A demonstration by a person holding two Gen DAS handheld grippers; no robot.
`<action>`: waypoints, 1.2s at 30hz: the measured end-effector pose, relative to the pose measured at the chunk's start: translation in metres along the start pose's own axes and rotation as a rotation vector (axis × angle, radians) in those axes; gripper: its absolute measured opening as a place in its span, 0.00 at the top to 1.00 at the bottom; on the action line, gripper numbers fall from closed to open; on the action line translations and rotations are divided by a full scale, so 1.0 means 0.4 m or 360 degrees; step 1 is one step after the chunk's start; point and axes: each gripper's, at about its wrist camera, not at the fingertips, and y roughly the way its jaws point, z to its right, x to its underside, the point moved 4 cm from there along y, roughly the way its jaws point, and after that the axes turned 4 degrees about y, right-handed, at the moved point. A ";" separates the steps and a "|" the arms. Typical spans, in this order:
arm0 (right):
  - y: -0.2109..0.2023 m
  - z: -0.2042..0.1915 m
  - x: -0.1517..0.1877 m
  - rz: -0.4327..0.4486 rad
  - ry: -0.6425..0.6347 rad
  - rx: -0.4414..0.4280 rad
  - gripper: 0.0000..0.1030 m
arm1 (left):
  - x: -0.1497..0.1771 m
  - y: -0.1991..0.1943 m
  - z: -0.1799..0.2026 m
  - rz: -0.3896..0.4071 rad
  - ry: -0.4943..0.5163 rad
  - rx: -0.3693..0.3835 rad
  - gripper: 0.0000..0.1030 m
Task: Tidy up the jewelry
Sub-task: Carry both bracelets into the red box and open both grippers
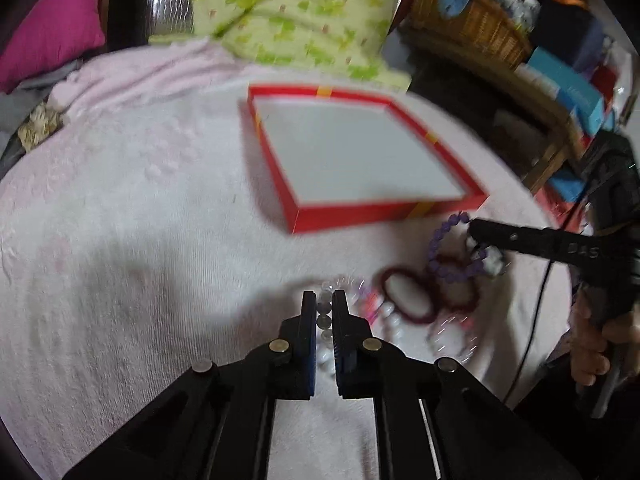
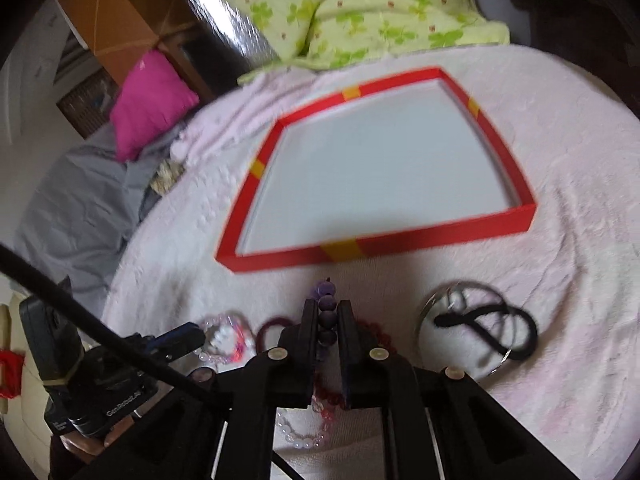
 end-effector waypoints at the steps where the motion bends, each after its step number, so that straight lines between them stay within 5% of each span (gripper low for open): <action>1: -0.010 0.002 -0.004 0.0022 0.0006 -0.0014 0.90 | -0.005 -0.013 0.000 0.0040 0.0000 0.0017 0.93; 10: -0.068 0.016 -0.055 0.0173 0.0085 -0.0143 0.90 | -0.068 -0.055 0.041 0.0199 -0.0003 0.0172 0.93; 17: -0.031 0.069 -0.164 0.0201 0.0249 -0.0238 0.90 | -0.266 -0.013 0.081 0.0306 0.0058 0.0199 0.93; 24: 0.059 0.115 -0.254 0.0144 0.0327 -0.0260 0.90 | -0.303 0.157 0.095 0.0179 0.0041 0.0189 0.93; 29: 0.130 0.140 -0.290 0.0097 0.0331 -0.0170 0.89 | -0.288 0.234 0.069 0.0034 0.0072 0.0060 0.92; 31: 0.136 0.169 -0.300 0.0118 0.0382 -0.0103 0.86 | -0.286 0.235 0.053 0.0028 0.0049 0.0022 0.89; 33: 0.134 0.198 -0.306 0.0118 0.0439 -0.0061 0.85 | -0.284 0.224 0.038 0.0040 0.0008 0.0003 0.69; 36: 0.102 0.216 -0.306 0.0136 0.0476 -0.0073 0.82 | -0.269 0.185 0.031 0.0083 0.0006 -0.0020 0.64</action>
